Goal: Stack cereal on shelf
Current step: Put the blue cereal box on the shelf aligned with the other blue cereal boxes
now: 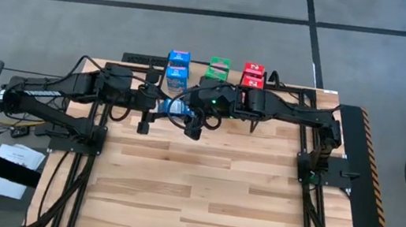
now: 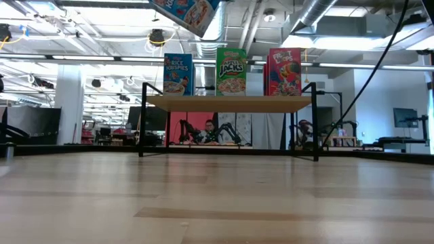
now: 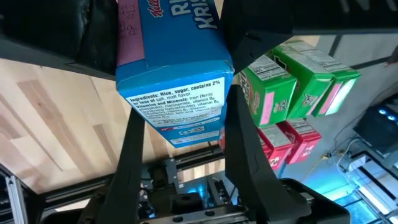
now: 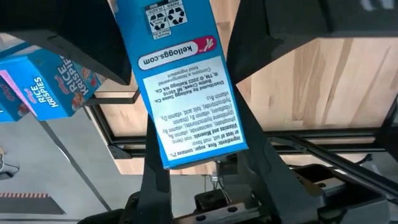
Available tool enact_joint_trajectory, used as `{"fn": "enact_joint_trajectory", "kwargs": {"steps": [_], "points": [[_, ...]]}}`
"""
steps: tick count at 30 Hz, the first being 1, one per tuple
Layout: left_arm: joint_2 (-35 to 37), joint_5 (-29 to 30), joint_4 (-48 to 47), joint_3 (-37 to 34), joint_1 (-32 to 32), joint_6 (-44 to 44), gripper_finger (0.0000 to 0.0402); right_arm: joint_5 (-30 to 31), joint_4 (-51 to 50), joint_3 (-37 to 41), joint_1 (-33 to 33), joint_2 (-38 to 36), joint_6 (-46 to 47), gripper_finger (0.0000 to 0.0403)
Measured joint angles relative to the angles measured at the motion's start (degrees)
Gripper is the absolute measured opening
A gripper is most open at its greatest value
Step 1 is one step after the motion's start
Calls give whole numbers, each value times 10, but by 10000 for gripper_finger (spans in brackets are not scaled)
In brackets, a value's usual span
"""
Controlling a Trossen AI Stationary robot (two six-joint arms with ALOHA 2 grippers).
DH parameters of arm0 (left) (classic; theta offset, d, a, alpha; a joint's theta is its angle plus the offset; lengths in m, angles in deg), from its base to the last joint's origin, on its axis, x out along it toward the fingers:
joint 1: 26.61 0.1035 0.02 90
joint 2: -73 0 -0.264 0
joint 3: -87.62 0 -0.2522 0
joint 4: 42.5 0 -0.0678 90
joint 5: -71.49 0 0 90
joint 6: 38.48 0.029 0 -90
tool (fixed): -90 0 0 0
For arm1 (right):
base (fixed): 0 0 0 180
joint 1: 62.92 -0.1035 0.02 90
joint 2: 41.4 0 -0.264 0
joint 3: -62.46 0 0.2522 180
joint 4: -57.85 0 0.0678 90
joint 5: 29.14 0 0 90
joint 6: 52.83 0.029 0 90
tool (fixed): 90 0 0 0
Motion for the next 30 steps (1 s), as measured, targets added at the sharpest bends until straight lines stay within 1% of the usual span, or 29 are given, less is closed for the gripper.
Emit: {"fn": "enact_joint_trajectory", "kwargs": {"steps": [5, 13, 24, 27, 30], "points": [[0, -1, 0, 0, 0, -6, 179, 0, -1, 0, 0, 0, 9, 259], [0, -1, 0, 0, 0, -57, 179, -2, -5, 0, -3, 0, 28, 227], [0, -1, 1, 0, 0, -68, 180, -1, -6, 0, -8, 0, 30, 225], [0, 0, 2, 0, 2, -82, 191, 0, -7, 0, -8, 0, 31, 225], [0, 1, 3, 0, 8, -91, 211, 1, -9, 0, -8, 0, 31, 225]]}}
